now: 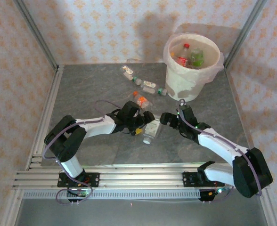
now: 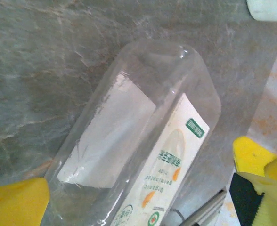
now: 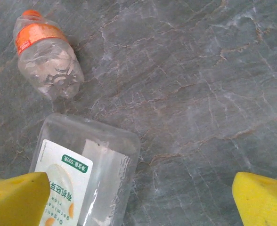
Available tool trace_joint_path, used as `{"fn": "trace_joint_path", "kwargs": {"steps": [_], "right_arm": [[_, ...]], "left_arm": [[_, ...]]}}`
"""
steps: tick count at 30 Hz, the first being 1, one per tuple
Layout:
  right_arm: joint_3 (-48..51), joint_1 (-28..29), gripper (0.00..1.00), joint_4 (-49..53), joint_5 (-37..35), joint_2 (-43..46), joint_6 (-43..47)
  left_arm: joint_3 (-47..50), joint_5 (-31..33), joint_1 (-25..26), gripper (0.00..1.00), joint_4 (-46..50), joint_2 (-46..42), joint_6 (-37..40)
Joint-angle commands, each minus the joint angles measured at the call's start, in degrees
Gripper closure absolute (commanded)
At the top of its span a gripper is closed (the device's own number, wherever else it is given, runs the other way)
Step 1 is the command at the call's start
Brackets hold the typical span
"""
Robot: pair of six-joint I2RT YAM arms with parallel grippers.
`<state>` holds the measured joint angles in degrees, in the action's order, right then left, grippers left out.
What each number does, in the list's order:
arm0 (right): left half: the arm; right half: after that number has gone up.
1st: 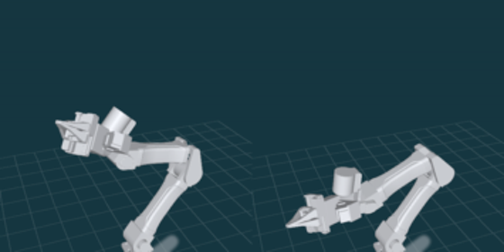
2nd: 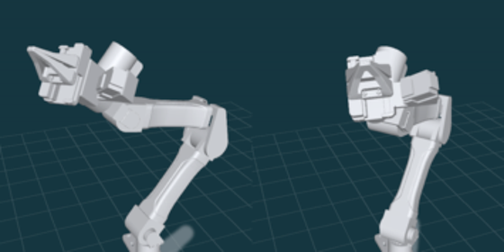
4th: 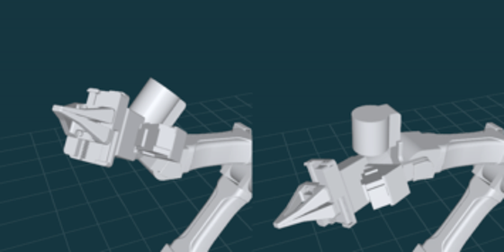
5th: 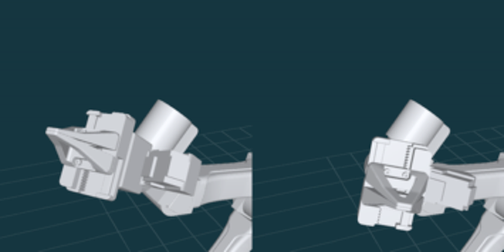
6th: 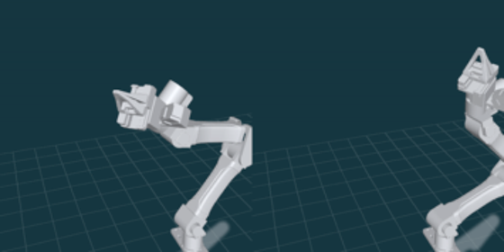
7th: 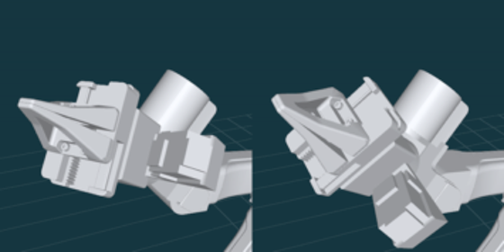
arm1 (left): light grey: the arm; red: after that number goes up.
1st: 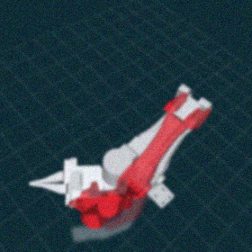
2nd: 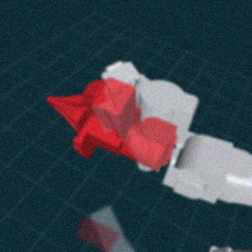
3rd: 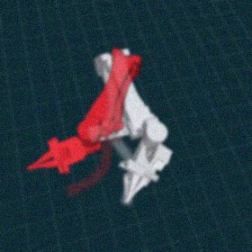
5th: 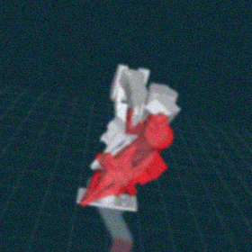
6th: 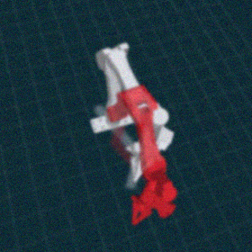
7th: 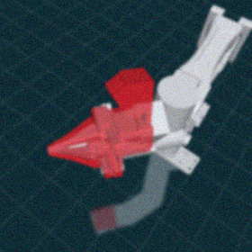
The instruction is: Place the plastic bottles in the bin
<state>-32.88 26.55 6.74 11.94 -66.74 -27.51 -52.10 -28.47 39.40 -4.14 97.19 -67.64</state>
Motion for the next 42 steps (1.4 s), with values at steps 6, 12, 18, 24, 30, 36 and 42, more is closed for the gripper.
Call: {"fn": "trace_joint_path", "kwargs": {"steps": [6,12,18,24,30,36,42], "right_arm": [[-6.86,2.53,0.01,9.95,4.44,-6.47,-12.10],[-14.57,9.71,0.01,18.95,-5.30,-11.71,-14.67],[-18.17,12.52,0.01,16.62,-1.62,-17.16,-14.86],[-24.50,14.65,0.01,24.85,-3.88,-21.99,-13.51],[-28.63,14.85,0.01,30.36,-5.75,-25.95,-13.02],[-31.88,15.11,0.01,32.41,-4.51,-29.78,-11.69],[-32.16,15.22,0.01,31.82,-4.87,-31.60,-11.52]], "left_arm": [[0.95,-8.52,-0.24,0.00,-11.28,-2.65,4.47],[2.45,0.66,-2.23,0.00,-0.76,-7.97,9.13],[5.24,8.64,-5.53,0.00,6.65,-12.31,10.65],[5.38,7.35,-5.72,0.00,8.24,-11.37,10.41],[9.17,11.67,-5.91,0.00,9.12,-14.55,9.37],[10.38,11.79,-5.91,0.00,7.25,-14.16,7.98],[11.05,16.63,-5.99,0.00,11.04,-16.81,7.97]]}}
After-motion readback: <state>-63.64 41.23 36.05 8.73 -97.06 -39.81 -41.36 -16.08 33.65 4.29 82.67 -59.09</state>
